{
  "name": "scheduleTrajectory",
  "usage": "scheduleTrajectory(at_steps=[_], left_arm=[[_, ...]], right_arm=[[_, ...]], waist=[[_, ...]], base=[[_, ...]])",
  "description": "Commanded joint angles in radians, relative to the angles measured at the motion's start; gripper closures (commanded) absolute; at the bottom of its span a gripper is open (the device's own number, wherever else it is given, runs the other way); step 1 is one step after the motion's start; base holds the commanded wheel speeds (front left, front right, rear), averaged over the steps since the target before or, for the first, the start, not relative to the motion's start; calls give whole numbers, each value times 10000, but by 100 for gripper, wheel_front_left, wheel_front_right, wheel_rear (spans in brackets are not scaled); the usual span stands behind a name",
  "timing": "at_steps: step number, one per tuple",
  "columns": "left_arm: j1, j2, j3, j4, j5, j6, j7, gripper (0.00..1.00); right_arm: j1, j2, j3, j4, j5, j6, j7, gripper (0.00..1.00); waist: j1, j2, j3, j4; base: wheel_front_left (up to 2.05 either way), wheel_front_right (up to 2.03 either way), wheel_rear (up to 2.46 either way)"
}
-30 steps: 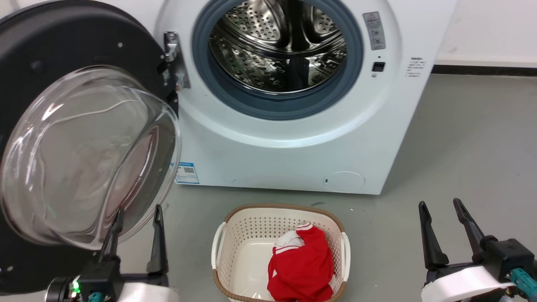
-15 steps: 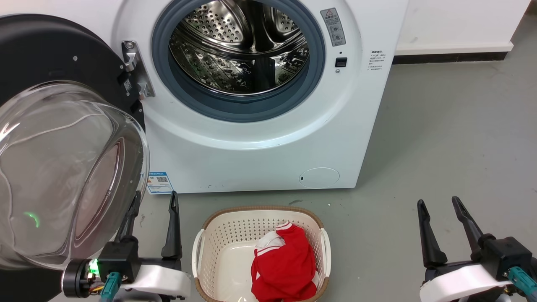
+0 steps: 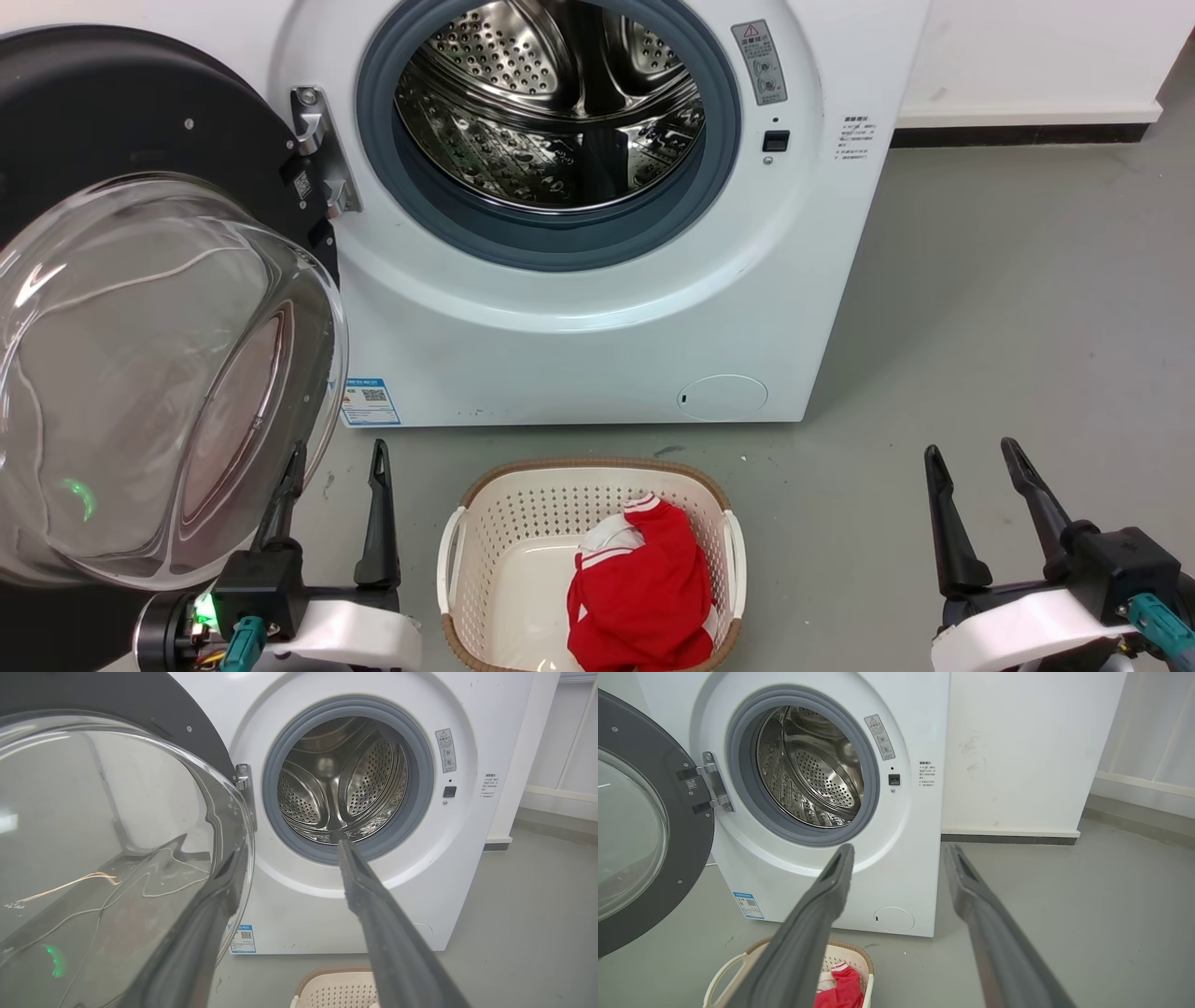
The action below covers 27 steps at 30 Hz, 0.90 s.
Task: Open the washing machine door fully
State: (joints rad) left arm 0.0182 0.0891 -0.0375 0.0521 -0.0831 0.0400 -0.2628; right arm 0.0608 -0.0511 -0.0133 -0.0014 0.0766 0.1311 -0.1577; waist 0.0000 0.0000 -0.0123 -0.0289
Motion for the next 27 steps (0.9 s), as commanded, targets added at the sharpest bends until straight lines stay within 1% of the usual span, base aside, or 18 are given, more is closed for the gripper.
scheduleTrajectory(at_steps=[1,14,18,20,21,23,27], left_arm=[[31,-20,16,14,19,-38,-27,0],[37,-117,105,58,145,-134,-27,0],[-31,-122,86,-126,252,-194,-25,0],[80,-132,111,62,189,-225,-25,0],[4,-106,100,67,168,-229,7,100],[76,-111,118,264,102,-234,71,100],[-83,-127,275,446,-769,-319,356,100]], right_arm=[[-89,18,14,6,-33,-7,-25,0],[-121,18,-5,99,61,-7,-65,0],[-106,18,-22,105,89,-7,-90,0],[-95,18,-29,106,99,-7,-90,0],[9,0,-25,111,58,0,-49,100],[96,2,-3,250,123,0,-45,100],[29,-20,-2,320,1053,0,58,100]], waist=[[0,0,-4,6],[0,0,14,32],[0,0,23,72],[0,0,22,94],[0,0,23,93],[0,0,25,95],[0,0,29,102]], base=[[0,0,0],[0,0,0],[0,0,0],[0,0,0],[0,0,0],[0,0,0],[0,0,0]])
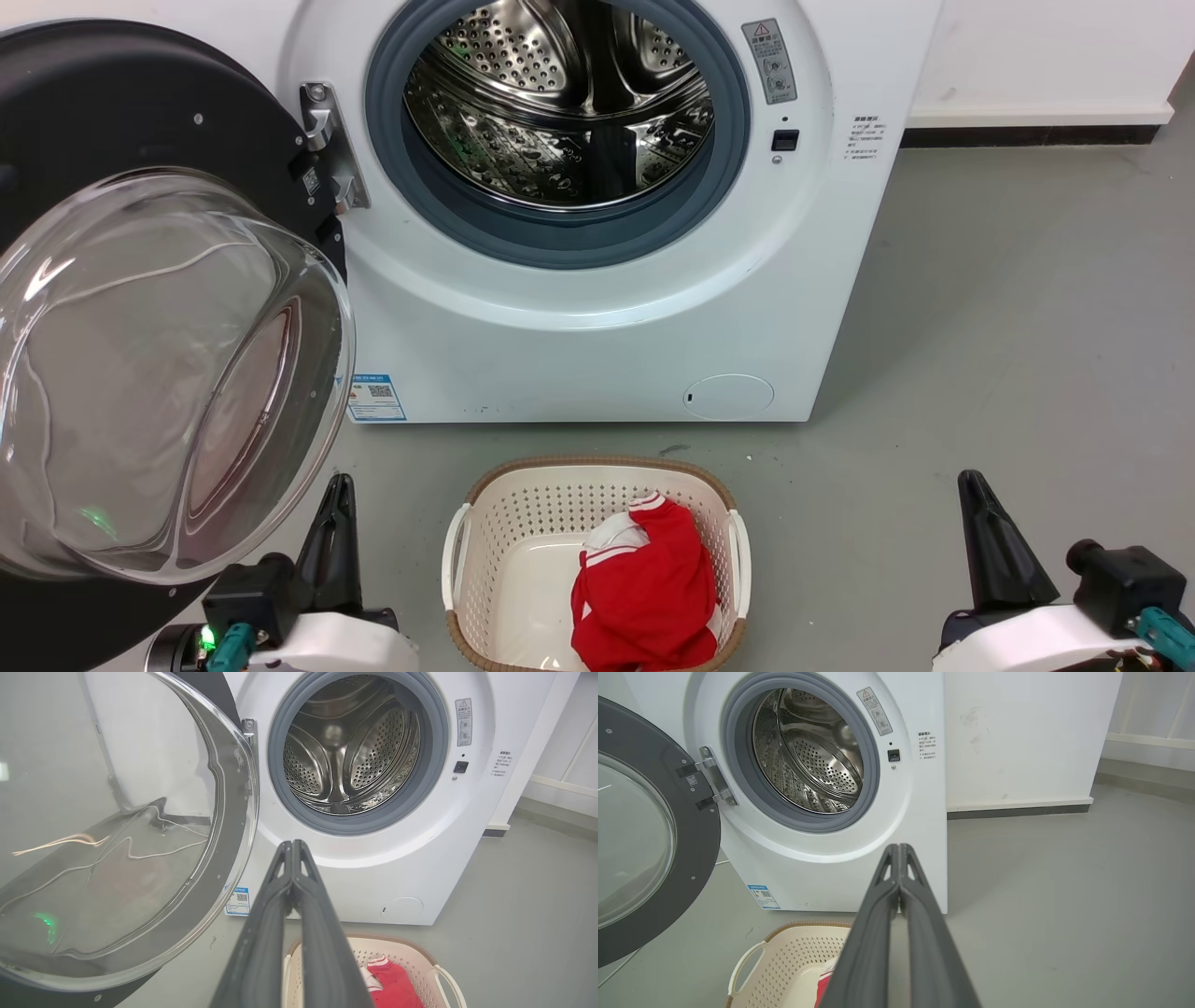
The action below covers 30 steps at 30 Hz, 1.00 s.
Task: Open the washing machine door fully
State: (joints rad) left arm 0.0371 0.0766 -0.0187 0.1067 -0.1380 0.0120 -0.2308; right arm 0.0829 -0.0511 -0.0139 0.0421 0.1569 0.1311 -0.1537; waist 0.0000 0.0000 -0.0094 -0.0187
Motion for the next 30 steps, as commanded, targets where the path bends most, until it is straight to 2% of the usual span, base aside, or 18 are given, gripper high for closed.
scheduleTrajectory(at_steps=[1,2,8,30], left_arm=[[-289,-6,107,-80,-437,-58,89,100],[-327,-18,147,-38,-1067,-119,227,100],[-401,-38,215,40,-2243,-230,471,100],[-729,-100,525,404,-5909,-586,1324,100]], right_arm=[[-221,-35,-2,-81,480,0,52,100],[-315,-74,-15,24,1136,0,146,100],[-474,-125,-31,208,2344,-1,310,100],[-924,-228,-140,722,6070,-1,857,100]], waist=[[0,0,1,2],[0,0,4,7],[0,0,10,16],[0,0,34,50]], base=[[0,0,0],[0,0,0],[0,0,0],[0,0,0]])
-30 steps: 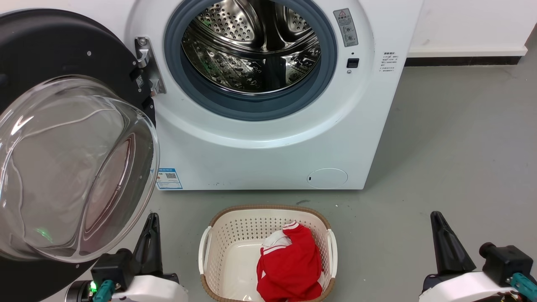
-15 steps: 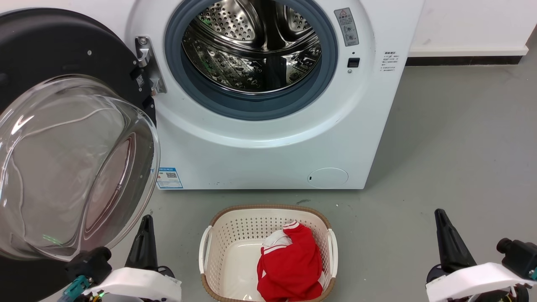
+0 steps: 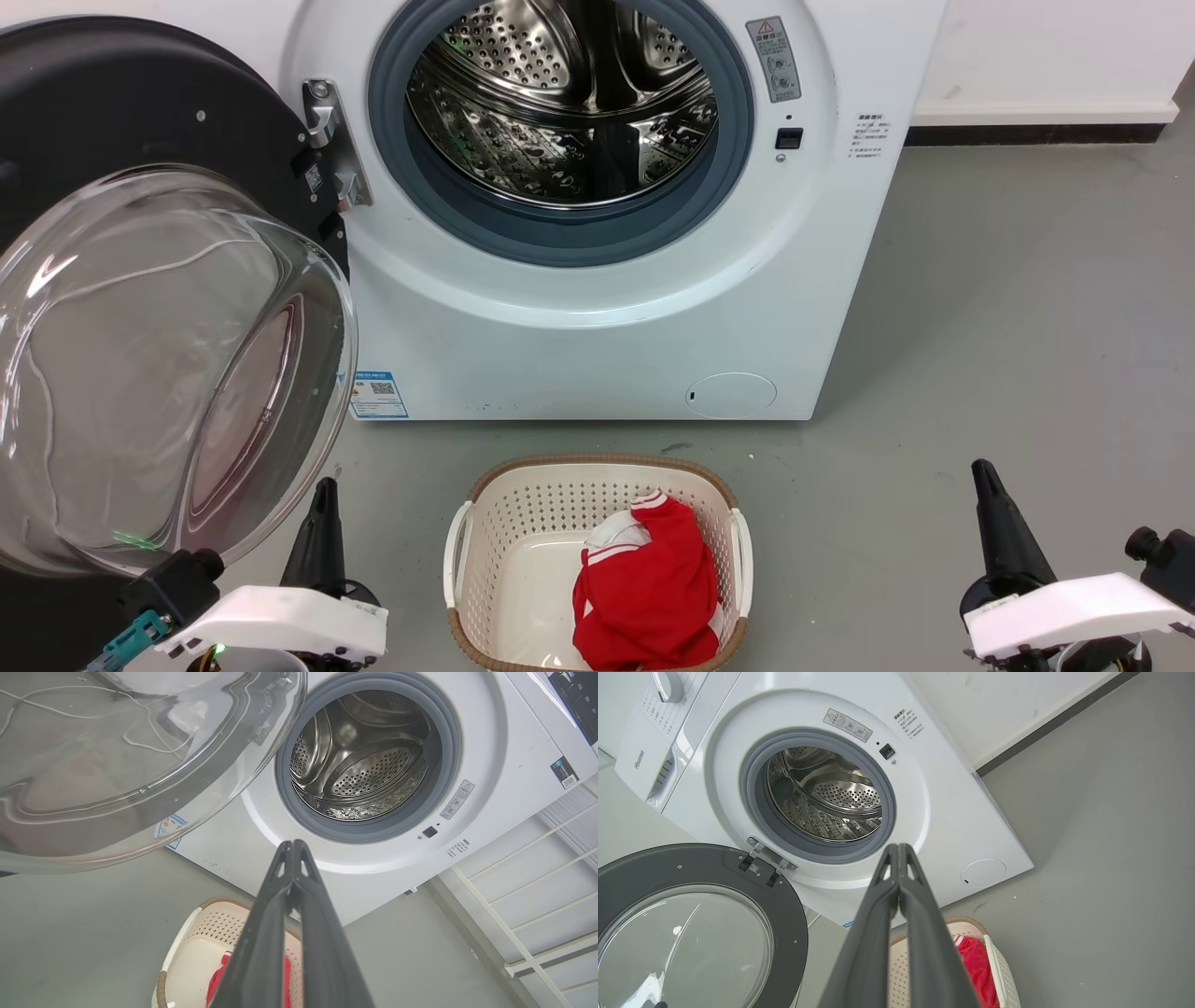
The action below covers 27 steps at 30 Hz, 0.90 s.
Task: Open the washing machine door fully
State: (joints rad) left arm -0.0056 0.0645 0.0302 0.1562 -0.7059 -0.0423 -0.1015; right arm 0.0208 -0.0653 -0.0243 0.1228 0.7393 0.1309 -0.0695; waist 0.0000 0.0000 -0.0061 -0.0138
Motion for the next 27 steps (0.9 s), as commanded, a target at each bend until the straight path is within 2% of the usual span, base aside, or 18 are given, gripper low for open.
scheduleTrajectory(at_steps=[1,27], left_arm=[[-317,18,48,-75,-373,-56,68,100],[-621,-42,360,292,-3701,-399,883,100]], right_arm=[[-324,-89,-43,-64,390,0,43,100],[-716,-118,-219,420,3716,-1,605,100]], waist=[[0,0,1,2],[0,0,29,43]], base=[[0,0,0],[0,0,0]])
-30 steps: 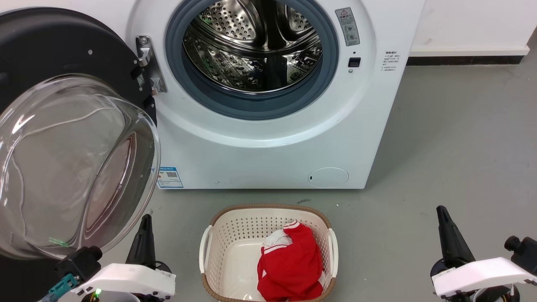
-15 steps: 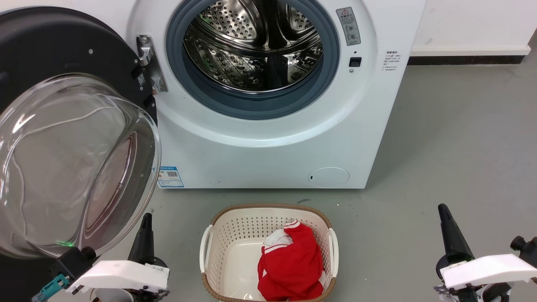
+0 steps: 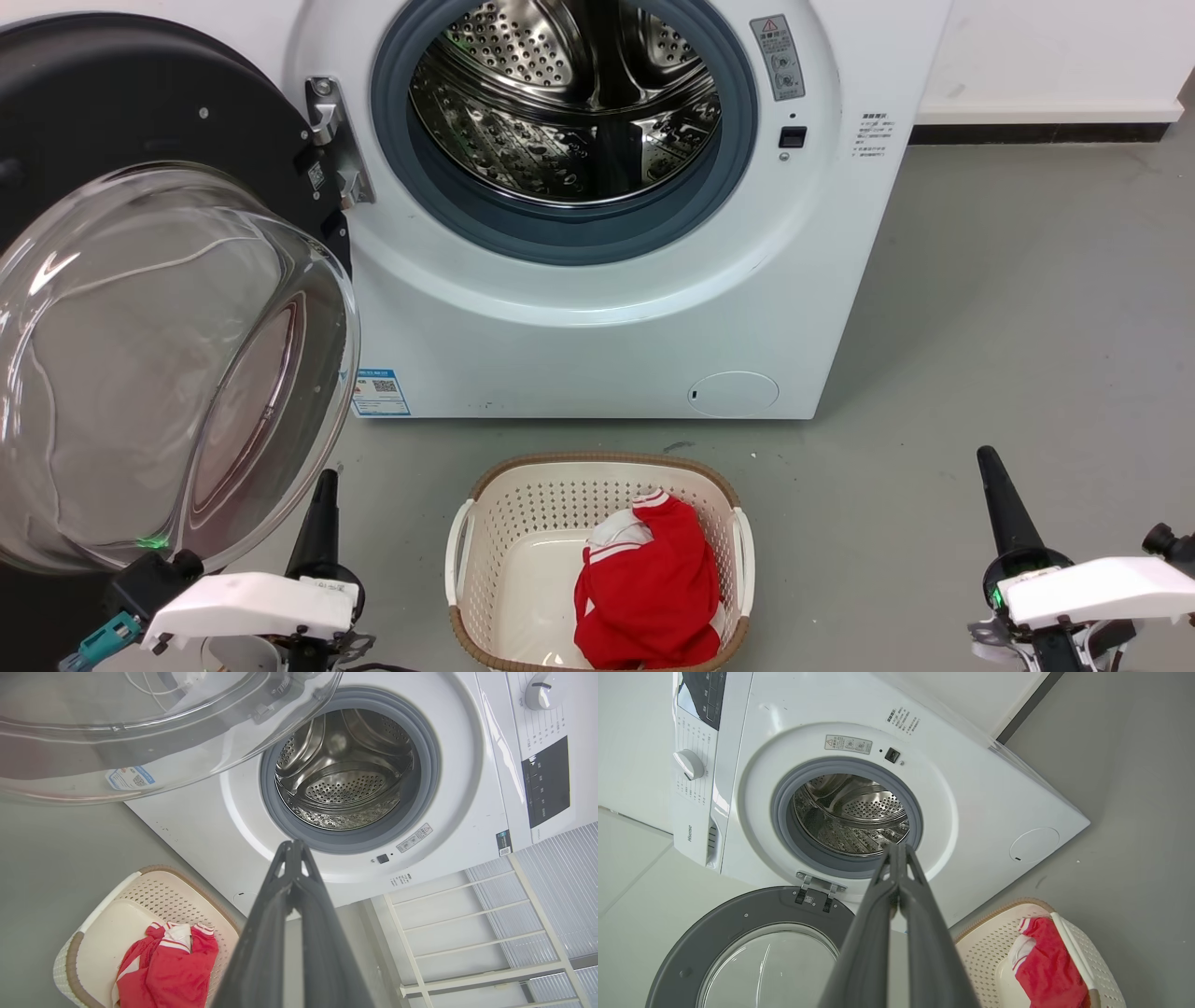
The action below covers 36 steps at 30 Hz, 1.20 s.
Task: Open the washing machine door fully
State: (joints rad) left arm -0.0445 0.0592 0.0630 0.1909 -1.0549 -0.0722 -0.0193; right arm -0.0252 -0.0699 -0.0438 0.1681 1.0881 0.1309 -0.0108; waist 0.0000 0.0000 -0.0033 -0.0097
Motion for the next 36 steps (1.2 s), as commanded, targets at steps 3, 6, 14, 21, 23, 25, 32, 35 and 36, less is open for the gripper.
scheduleTrajectory(at_steps=[3,6,14,21,23,25,32,35,36], left_arm=[[-274,6,64,-19,-544,-119,139,100],[-305,0,97,21,-869,-161,218,100],[-361,-16,178,117,-1694,-239,417,100],[-424,-29,233,177,-2280,-284,560,100],[-446,-33,250,200,-2460,-311,605,100],[-467,-37,267,220,-2651,-331,650,100],[-517,-47,318,292,-3274,-387,799,100],[-514,-52,339,329,-3529,-419,867,100],[-522,-54,347,340,-3609,-430,890,100]], right_arm=[[-298,-71,-46,16,556,-1,88,100],[-312,-70,-68,65,878,-1,142,100],[-432,-65,-128,180,1691,-1,297,100],[-493,-58,-178,270,2263,-1,405,100],[-510,-56,-191,304,2438,-2,452,100],[-540,-54,-206,331,2622,-2,471,100],[-635,-43,-257,425,3232,-2,603,100],[-662,-38,-276,457,3485,-2,648,100],[-655,-36,-282,470,3562,-2,661,100]], waist=[[0,0,4,6],[0,0,7,11],[0,0,15,23],[0,0,21,33],[0,0,23,36],[0,0,25,39],[0,0,33,50],[0,0,36,54],[0,0,37,56]], base=[[0,0,0],[0,0,0],[0,0,0],[0,0,0],[0,0,0],[0,0,0],[0,0,0],[0,0,0],[0,0,0]])
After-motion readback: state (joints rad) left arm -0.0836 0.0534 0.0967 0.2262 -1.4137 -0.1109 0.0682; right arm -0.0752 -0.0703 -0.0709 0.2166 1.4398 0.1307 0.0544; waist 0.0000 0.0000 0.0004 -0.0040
